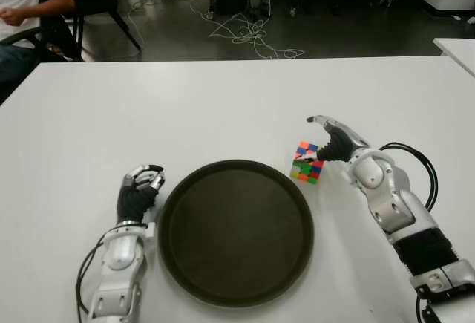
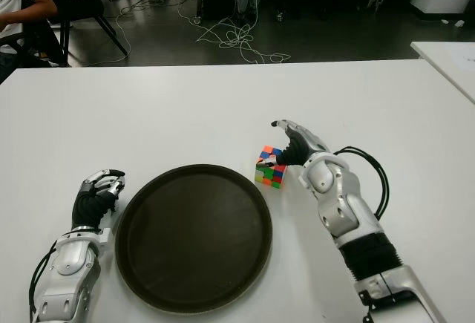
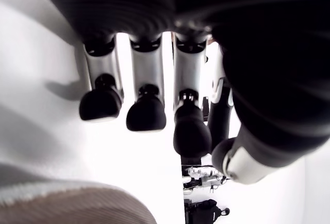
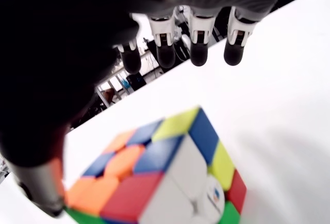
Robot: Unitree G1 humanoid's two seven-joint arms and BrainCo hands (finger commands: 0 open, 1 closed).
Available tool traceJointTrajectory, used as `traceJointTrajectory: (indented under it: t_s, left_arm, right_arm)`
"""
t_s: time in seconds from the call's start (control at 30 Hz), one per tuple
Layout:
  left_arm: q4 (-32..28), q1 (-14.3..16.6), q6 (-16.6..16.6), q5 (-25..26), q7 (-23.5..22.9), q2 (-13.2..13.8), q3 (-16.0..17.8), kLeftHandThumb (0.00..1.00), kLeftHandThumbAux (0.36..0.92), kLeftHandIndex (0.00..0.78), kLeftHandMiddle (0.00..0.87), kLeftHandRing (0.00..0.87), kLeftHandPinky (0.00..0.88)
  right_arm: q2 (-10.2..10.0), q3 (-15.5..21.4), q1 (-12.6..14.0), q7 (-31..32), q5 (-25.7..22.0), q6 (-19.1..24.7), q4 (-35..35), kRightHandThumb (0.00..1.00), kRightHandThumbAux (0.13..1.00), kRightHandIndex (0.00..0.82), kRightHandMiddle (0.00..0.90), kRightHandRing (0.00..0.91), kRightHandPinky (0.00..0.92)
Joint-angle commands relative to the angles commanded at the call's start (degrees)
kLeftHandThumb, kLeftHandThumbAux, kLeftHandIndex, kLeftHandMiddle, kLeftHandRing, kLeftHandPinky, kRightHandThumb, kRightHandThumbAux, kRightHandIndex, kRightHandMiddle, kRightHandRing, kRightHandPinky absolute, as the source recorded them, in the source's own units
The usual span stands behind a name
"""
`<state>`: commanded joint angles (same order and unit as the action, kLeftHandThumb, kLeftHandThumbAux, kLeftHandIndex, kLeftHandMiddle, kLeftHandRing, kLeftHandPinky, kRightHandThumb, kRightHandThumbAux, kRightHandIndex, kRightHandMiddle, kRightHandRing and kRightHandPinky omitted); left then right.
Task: Pick up the Rubik's Cube and put it in the plate
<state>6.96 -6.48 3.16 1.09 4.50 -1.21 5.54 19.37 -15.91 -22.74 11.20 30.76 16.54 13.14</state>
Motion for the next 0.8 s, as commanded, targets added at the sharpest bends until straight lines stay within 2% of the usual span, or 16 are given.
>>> traceJointTrajectory:
  t_s: [0.27,0.53,0.8]
  left_arm:
    - [-0.4,-0.3,-0.1,-0.2,0.0,0.0,-0.3,0.708,0.706,0.443,0.803,0.813,0.801]
    - [-0.8,-0.3,1.0,-0.2,0.8,-0.5,0.0,0.708,0.705,0.443,0.806,0.818,0.809]
    - [-0.9,-0.2,1.3,-0.5,1.0,-0.7,0.0,0.709,0.705,0.443,0.803,0.815,0.808]
  right_arm:
    - [0.2,-0.3,-0.3,0.1,0.1,-1.0,1.3,0.000,0.703,0.000,0.000,0.000,0.020]
    - [1.0,-2.2,-0.6,1.5,1.5,-0.4,2.1,0.000,0.689,0.000,0.000,0.000,0.004]
    - [1.0,-2.1,0.6,1.9,0.2,-1.4,1.2,0.000,0.706,0.000,0.000,0.000,0.000]
